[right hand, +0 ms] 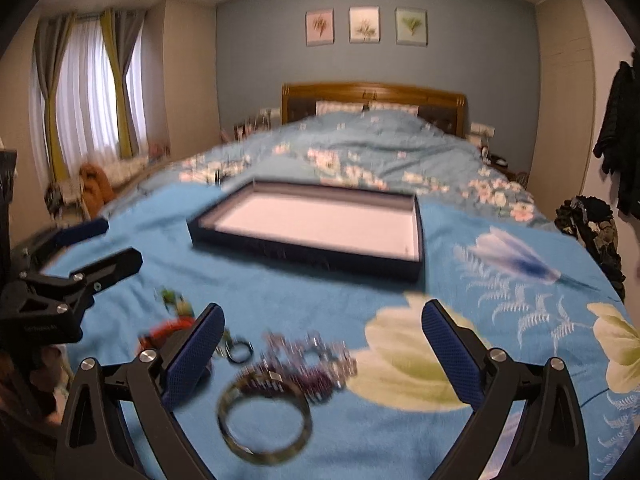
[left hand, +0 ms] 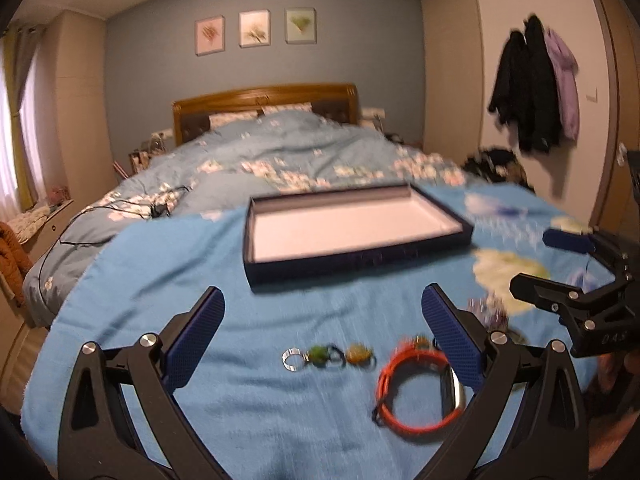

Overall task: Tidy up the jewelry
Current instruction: 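Grasp the orange watch band with the left tool while the right tool grasps the tortoiseshell bangle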

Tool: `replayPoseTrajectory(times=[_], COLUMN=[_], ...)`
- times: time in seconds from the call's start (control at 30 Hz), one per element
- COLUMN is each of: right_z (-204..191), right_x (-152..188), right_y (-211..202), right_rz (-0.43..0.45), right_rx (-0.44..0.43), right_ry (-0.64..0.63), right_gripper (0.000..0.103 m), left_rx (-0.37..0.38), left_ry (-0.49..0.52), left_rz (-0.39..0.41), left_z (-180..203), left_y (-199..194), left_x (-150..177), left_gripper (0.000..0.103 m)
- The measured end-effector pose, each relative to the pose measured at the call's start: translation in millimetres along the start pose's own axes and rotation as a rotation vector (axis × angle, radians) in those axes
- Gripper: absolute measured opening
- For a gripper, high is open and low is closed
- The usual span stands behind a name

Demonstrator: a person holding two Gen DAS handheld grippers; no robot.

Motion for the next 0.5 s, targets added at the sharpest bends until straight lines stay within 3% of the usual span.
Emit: replayPoseTrajectory(times=[0.23,0.43,0.5], right_z=[3.6,-1.6,-3.2], right_x=[21.9,33.8,36.7], right_y=[13.2,16.2,19.3], right_rz=[-0.129,-0.206,-0.225], right_rx=[-0.087,-0.159,-0.171], right_ry=[-0.012,-0.028,-0.028], right_gripper=[0.067,0.045,0.036], left_rx=[0.092,0.158,0.180], left_ry=[0.028,0.037,0.040], left_rz=[-0.134,-0.216,-0.248], left_z=[5.6,12.6,15.2], left_y=[22.7,33.5,39.6], left_x=[22.4,33.6,36.2], left_gripper=[0.086,0.069,0.058])
Point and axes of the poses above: each gripper's, at about its wrist camera, not at the fingertips, and y roughly the way its jaws point, z to its right, x to its underside, the point moved 1 cm from there along y, roughly the way its jaws point, and after that the axes turned 3 degrees about -y, right-handed, at the moved point
